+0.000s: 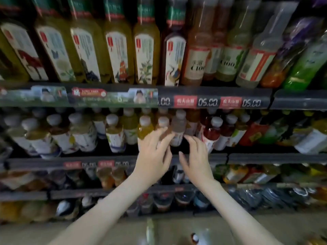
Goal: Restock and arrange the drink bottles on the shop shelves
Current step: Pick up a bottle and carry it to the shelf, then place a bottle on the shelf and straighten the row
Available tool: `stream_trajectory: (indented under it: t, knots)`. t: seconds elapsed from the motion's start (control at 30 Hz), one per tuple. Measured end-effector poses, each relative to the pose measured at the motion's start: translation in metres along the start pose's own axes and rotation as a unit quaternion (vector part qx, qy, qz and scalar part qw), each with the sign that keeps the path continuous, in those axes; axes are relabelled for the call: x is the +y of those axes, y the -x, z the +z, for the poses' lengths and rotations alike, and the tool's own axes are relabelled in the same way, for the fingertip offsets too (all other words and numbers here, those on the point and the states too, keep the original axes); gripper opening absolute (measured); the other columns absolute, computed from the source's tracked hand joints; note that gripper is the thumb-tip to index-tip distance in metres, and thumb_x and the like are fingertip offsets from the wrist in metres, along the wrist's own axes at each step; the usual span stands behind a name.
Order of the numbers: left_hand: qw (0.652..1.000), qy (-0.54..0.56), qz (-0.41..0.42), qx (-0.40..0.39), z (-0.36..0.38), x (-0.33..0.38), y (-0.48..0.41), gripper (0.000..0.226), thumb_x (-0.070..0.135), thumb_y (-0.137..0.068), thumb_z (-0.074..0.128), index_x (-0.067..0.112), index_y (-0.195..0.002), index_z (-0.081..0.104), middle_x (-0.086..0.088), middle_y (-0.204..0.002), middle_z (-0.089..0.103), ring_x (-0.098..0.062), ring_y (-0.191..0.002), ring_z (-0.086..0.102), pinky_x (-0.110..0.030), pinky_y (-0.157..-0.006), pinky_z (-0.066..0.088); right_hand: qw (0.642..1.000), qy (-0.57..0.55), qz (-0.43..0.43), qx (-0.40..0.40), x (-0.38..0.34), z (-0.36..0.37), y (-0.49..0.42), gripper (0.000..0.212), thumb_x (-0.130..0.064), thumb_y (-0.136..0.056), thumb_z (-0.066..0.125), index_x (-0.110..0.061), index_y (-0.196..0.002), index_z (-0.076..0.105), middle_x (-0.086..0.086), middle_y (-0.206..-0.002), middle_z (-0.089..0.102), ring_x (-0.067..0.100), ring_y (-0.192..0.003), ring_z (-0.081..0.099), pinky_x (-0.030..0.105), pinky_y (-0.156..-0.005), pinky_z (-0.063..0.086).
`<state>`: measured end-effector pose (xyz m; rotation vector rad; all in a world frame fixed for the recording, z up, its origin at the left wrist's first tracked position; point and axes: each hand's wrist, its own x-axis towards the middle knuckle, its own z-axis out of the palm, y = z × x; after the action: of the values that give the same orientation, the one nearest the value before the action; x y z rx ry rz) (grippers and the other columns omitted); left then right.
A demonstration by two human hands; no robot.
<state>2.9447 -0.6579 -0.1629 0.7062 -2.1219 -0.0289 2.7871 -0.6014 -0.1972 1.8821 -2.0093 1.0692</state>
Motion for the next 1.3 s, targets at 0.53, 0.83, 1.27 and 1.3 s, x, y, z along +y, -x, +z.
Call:
stream_trajectory:
  t: [0.53,0.83,1.27,1.3]
  knots:
    - [0.737,0.019,-0.543,-0.403,0.211,-0.001,0.462,0.045,0.027,-0.096,0.036,0.022,-0.141,0.038,0.004,-0.139,0.040,-0.021,-0.115,0.051,-0.029,-0.089,0.042,0.766,0.047,0.131,-0.627,0.183,0.267,0.417,0.071,-0.020,-0.091,0.060,-0.015,-0.149,0.018,0.016,-0.142,0.043,0.027,-0.128,0.047,0.030,-0.102,0.039]
    - [0.684,0.052,-0.579,-0.440,0.325,-0.020,0.627,0.043,0.020,-0.095,0.042,0.022,-0.138,0.039,0.002,-0.135,0.041,-0.020,-0.119,0.046,-0.031,-0.096,0.040,0.719,0.088,0.126,-0.678,0.227,0.427,0.551,0.044,-0.004,-0.075,0.066,-0.006,-0.118,0.059,0.014,-0.110,0.039,0.027,-0.074,0.063,0.029,-0.059,0.054]
    - [0.721,0.166,-0.456,-0.495,0.193,0.007,0.446,0.084,0.026,-0.085,0.063,0.023,-0.152,0.012,0.000,-0.156,0.019,-0.022,-0.142,0.021,-0.033,-0.115,0.021,0.826,-0.144,0.185,-0.512,0.105,0.205,0.324,0.027,-0.017,-0.085,0.068,-0.029,-0.080,0.045,-0.012,-0.088,0.050,-0.001,-0.080,0.051,0.019,-0.067,0.036]
    - [0.741,0.159,-0.432,-0.489,0.179,0.013,0.417,0.088,0.029,-0.082,0.066,0.020,-0.151,0.013,-0.002,-0.155,0.022,-0.021,-0.142,0.021,-0.033,-0.116,0.019,0.831,-0.158,0.182,-0.501,0.090,0.175,0.297,0.031,-0.015,-0.083,0.070,-0.031,-0.078,0.044,-0.012,-0.086,0.051,-0.005,-0.083,0.050,0.013,-0.068,0.035]
